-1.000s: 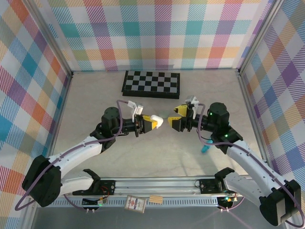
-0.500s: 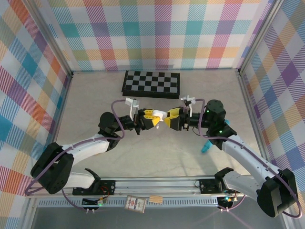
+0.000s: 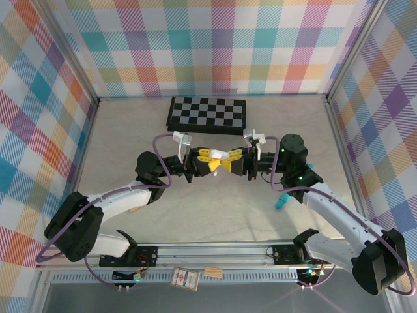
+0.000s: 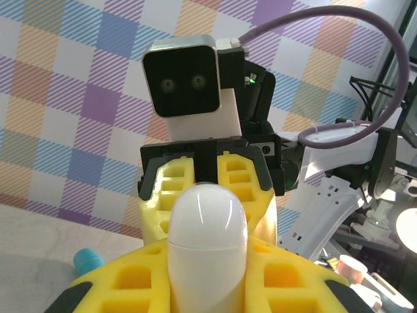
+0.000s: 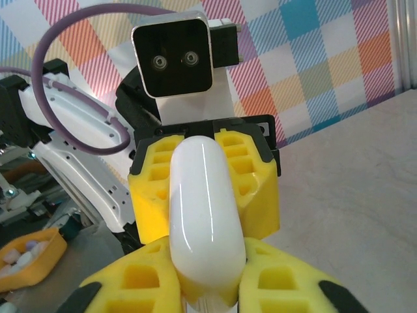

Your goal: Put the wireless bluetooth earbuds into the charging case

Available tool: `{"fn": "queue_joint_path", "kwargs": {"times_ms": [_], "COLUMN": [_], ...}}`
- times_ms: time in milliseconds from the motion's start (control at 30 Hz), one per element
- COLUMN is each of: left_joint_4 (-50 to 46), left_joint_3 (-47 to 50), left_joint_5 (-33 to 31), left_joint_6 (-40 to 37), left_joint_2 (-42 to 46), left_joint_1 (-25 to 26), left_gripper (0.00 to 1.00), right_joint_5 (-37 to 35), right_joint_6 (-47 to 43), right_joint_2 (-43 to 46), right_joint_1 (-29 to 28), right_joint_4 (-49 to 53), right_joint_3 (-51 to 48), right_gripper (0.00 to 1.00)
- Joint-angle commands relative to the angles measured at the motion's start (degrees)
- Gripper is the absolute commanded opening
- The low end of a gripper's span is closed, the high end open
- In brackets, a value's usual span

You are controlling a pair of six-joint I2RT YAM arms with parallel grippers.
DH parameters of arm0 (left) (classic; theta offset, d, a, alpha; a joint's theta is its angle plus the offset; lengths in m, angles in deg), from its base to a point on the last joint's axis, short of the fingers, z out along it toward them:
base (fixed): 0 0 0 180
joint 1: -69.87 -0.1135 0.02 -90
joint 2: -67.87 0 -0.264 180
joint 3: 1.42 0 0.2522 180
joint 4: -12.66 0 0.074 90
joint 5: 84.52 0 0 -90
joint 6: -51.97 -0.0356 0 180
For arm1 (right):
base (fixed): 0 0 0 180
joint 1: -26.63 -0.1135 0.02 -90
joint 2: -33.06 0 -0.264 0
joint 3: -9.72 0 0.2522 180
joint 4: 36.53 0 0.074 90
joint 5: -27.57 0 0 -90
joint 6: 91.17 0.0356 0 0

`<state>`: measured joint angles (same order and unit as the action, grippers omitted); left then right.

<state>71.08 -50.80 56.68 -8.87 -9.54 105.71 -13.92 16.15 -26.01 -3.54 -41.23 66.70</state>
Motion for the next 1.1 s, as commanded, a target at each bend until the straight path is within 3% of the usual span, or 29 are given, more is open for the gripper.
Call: {"fn": "queue_joint_path", "kwargs": {"times_ms": [0,167,333,400,567,833,1067], "left_joint_4": [2.69,-12.51,-46.14,-52.95,-51.86,-48.41,-43.99], "left_joint_3": [-0.43,-0.37,-4.09,-5.62,-6.56,-6.57,-6.04], "left_joint_5": [5.57,6.93,3.98,2.64,4.22,5.63,3.62], "left_joint_6": [-3.44,-15.16,-37.86,-42.17,-40.33,-36.01,-31.42], "left_joint_2": [1.03,6.00,13.89,15.35,15.24,14.74,13.44], "left_joint_1": [1.26,1.17,1.26,1.25,1.26,1.26,1.26], "left_gripper": [0.24,0.41,0.49,0.49,0.46,0.34,0.43], "right_joint_5": [-2.73,-3.69,-3.37,-3.38,-4.37,-4.76,-3.25], "right_joint_6": [-5.95,-17.21,-26.75,-29.70,-34.83,-35.30,-34.55], "right_joint_2": [1.97,2.16,-0.99,-2.45,-5.71,-6.51,-4.33], "right_joint_1": [-0.15,-0.60,-1.25,-2.14,-4.75,-5.51,-5.97], "right_joint_4": [7.29,23.94,38.02,42.00,47.22,46.50,44.40], "right_joint_3": [3.63,10.04,17.41,19.97,23.51,22.97,20.95], "right_gripper": [0.07,0.00,0.00,0.00,0.00,0.00,0.00]}}
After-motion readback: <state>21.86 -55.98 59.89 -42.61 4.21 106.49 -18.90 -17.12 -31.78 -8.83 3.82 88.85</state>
